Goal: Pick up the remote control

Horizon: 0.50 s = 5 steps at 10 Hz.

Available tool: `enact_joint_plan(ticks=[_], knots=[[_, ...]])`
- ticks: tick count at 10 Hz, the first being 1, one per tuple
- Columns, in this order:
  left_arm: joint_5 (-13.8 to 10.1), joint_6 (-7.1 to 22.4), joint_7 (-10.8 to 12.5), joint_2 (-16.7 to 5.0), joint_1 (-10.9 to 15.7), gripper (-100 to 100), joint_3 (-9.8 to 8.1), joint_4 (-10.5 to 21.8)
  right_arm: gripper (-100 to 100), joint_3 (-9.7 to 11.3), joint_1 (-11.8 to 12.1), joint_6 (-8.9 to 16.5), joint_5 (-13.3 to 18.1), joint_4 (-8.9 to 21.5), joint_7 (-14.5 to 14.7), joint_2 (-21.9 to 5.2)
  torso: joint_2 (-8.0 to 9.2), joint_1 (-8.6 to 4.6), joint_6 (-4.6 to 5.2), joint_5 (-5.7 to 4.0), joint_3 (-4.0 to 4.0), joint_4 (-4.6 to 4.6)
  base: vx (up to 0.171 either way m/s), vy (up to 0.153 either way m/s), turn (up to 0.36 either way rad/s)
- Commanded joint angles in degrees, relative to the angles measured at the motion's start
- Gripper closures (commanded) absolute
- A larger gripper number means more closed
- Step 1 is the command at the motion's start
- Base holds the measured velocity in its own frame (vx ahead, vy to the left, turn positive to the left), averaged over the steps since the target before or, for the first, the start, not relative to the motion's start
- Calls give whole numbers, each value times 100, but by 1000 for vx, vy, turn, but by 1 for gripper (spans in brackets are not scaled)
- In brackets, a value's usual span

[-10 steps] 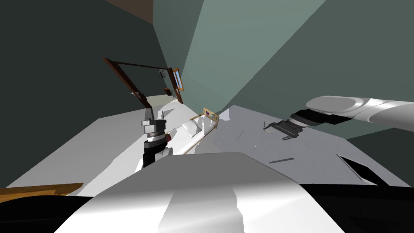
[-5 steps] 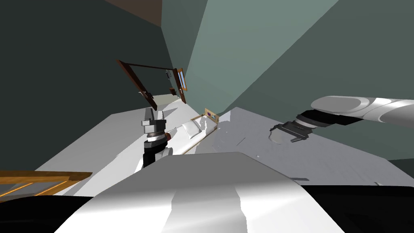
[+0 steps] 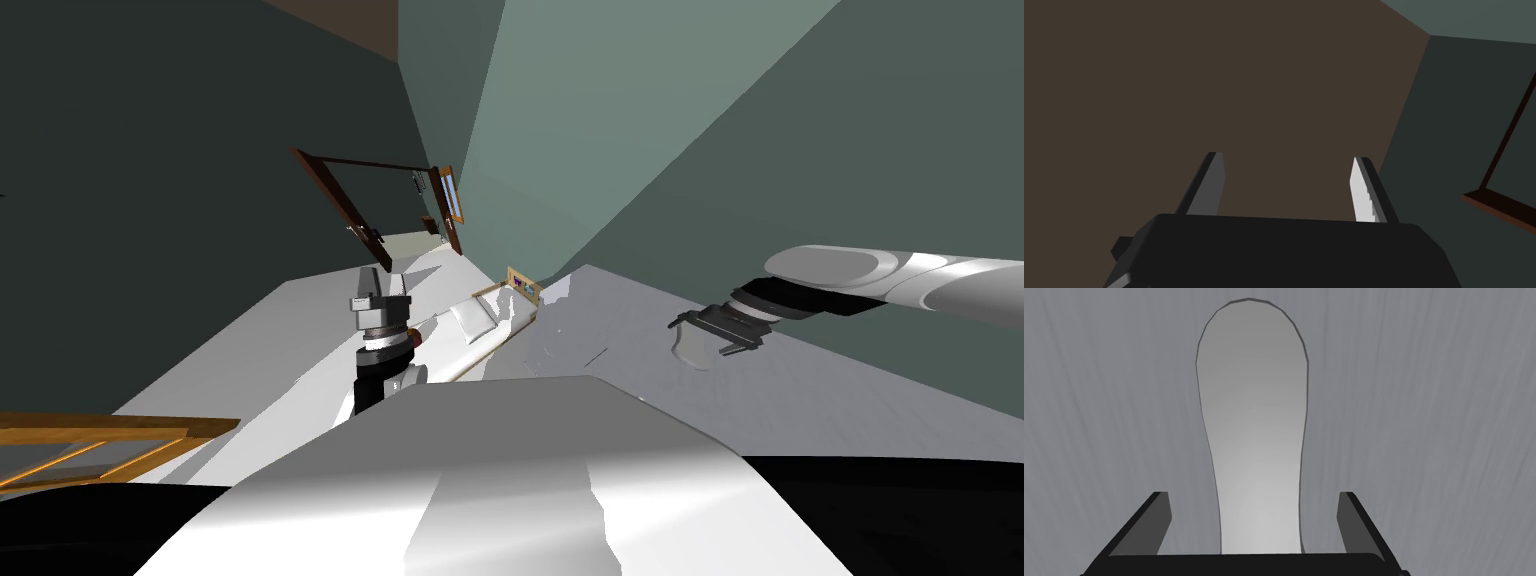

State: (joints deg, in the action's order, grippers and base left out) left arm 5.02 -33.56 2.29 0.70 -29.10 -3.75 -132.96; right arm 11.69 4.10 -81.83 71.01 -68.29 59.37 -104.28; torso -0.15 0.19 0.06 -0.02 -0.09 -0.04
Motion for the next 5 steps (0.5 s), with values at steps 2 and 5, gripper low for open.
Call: enact_joint_plan(ticks=[2,5], knots=[[0,0,0,0,0,0,0,0,-100,58,220,276,-80,-11,52,50,6,3,3,3,4,2,-24,2,23],[0,0,0,0,0,0,0,0,100,36,264,280,-136,-50,41,-6,4,4,7,4,3,1,-3,0,1]])
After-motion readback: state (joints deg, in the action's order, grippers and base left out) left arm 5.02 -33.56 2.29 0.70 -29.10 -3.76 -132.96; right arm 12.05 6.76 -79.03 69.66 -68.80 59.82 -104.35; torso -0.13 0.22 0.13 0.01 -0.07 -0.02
